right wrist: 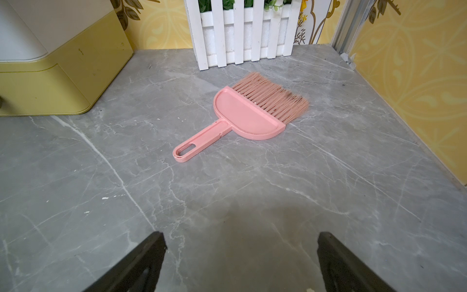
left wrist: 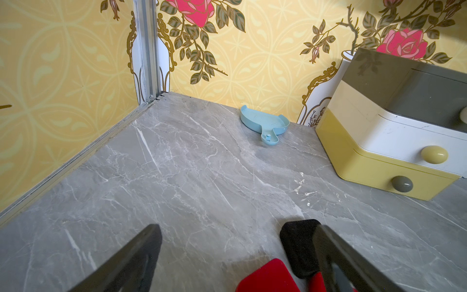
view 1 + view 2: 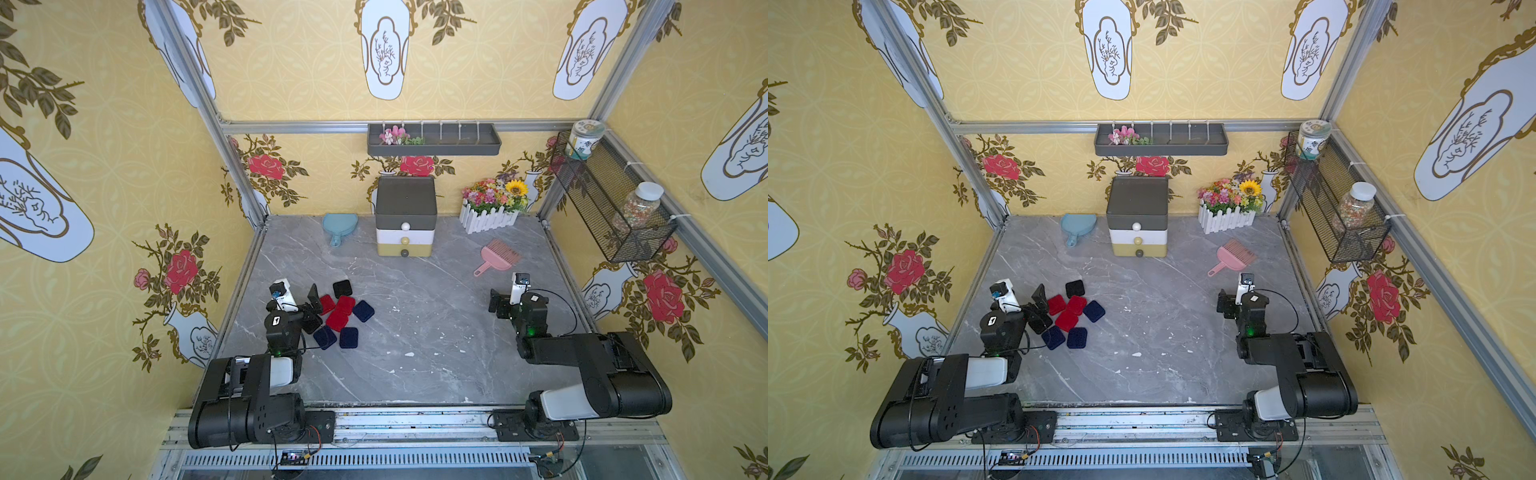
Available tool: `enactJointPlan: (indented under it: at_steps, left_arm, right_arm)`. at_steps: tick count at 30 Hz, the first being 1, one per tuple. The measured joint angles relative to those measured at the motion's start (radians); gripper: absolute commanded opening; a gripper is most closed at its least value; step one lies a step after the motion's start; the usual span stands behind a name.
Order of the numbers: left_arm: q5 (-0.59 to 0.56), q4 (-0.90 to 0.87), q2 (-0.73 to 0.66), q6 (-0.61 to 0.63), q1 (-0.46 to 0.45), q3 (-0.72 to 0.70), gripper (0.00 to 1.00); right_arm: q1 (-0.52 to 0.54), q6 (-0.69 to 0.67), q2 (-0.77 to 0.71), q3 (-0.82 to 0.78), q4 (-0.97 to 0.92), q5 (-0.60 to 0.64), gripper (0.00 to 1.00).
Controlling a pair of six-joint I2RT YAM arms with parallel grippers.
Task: Place the brooch boxes into the drawer by color
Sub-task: Open the drawer in the storage box.
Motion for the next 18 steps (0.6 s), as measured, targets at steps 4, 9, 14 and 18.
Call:
enactJointPlan:
  at_steps: [4,9,14,18]
  left_arm:
    - [0.0,0.0,0.0,0.0,0.0,0.0,1.0]
    - [-0.011,-0.087,-0.072,-0.001,-0.001,0.035,1.0]
    - [-0.127,-0.305,-0.244,-0.038,-0.069,0.172,1.0]
    - [-0.14,-0.452,-0.36,-0.149,-0.091,0.208,1.0]
  right_arm:
    - [-0.001,0.0,0.0,0.0,-0.001,-0.004,0.97]
    - [0.002,0.001,-0.055,0.038,-0.096,0.006,0.97]
    - [0.049,0.035,-0.248,0.245,-0.368,0.093,0.97]
    - [0.124,0.113,-0.304,0.427,-0.606,0.14,0.97]
